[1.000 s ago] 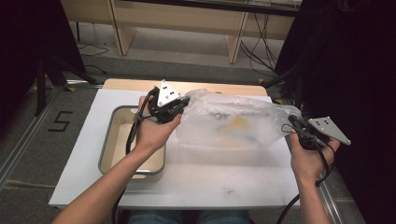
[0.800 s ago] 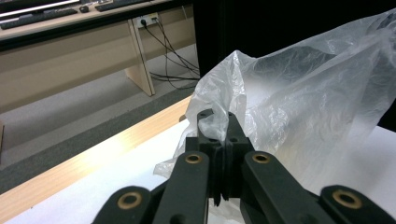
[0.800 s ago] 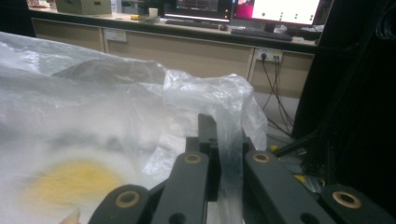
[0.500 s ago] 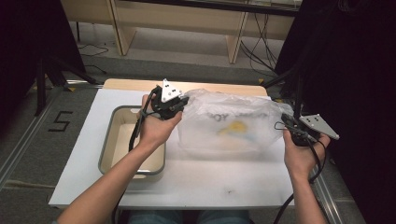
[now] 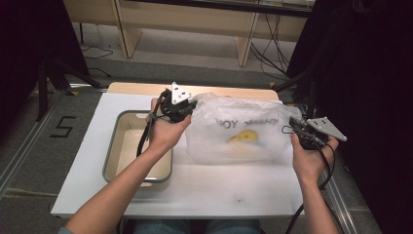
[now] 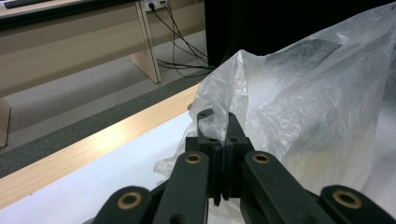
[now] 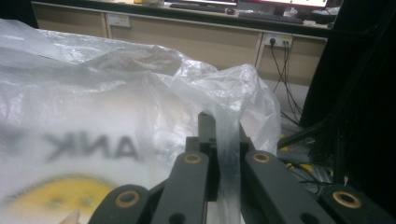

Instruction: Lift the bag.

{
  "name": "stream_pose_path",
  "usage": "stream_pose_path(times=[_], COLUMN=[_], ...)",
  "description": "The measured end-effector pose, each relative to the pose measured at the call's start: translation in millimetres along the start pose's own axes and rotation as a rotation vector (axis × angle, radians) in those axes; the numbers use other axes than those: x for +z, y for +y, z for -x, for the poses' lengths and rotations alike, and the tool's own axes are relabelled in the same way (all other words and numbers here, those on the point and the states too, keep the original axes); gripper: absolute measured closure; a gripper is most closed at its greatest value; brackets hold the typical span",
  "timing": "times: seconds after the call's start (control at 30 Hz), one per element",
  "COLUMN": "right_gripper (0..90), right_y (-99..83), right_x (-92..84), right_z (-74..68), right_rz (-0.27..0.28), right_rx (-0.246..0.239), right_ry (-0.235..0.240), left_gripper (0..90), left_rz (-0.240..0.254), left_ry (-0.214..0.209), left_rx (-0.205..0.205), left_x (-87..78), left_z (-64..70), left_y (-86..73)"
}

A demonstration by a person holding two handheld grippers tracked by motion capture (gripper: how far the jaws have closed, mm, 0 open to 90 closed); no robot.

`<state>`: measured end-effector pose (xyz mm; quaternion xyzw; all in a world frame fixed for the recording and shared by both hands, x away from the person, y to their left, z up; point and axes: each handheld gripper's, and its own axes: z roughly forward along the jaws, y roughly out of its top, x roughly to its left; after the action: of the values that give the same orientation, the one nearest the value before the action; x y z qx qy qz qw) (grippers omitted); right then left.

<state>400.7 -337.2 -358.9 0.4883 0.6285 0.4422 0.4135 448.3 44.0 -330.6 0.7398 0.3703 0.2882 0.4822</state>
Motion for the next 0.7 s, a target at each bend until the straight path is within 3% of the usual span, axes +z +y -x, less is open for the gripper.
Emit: stream_pose_path(times=[0.23,0.7], right_gripper=[89.9,89.8], right_y=[-3.1,-12.7], right_x=[7.7,24.7], right_z=[-0.9,-2.5], right_rz=[-0.024,-0.090], right_rx=[0.003,0.016], right_ry=[0.011,0.030], left_gripper=[89.0,88.9], left_rz=[-0.012,-0.081], left_ry=[0.011,0.027], left_rx=[-0.014,-0.021], left_x=[8.4,30.0], left_z=[-2.4,-4.9], left_y=[-3.4,-13.7])
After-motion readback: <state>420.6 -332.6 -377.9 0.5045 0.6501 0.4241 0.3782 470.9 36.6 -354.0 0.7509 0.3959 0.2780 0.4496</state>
